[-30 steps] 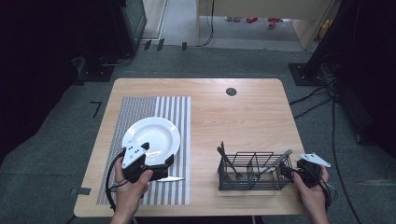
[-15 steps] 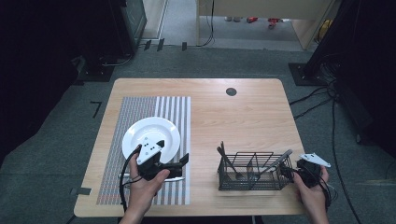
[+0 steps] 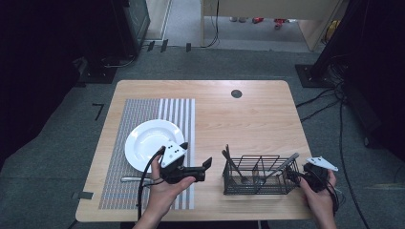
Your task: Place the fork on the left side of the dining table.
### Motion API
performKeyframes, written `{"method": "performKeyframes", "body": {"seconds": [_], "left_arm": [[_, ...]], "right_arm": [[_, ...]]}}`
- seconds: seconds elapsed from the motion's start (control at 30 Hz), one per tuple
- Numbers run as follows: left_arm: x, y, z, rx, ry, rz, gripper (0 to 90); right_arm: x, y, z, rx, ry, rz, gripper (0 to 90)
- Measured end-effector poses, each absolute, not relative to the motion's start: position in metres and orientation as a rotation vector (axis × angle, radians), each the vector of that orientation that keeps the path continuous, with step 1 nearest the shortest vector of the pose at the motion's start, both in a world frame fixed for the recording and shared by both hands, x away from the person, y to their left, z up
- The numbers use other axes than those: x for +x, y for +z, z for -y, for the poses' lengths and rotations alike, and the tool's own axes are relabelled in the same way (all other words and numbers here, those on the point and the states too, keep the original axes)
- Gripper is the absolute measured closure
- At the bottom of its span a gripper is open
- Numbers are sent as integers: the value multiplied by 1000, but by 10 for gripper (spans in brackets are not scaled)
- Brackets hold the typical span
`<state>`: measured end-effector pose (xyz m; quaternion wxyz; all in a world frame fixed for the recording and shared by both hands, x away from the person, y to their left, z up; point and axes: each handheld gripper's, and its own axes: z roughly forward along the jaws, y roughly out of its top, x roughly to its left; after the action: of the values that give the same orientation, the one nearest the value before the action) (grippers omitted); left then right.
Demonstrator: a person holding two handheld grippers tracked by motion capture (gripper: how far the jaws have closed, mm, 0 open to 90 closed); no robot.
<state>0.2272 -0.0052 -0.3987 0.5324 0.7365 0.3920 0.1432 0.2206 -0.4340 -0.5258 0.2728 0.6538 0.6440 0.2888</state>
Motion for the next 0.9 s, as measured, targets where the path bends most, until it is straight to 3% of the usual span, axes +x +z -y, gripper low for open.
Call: {"method": "performKeyframes", "body": {"seconds": [0.2,0.27,0.77,0.9], "left_arm": [[226,-398,24,1767,325,-898,161],[225,-398,32,1766,311,-881,245],[226,-394,59,1783,319,-819,401],[226,-392,66,1797,322,-819,494]], "right_arm": [[221,-526,434,1756,779,-1737,108],[221,-526,434,1754,779,-1738,108],[220,-526,434,1753,779,-1740,108],[220,-526,433,1754,780,-1741,108]]}}
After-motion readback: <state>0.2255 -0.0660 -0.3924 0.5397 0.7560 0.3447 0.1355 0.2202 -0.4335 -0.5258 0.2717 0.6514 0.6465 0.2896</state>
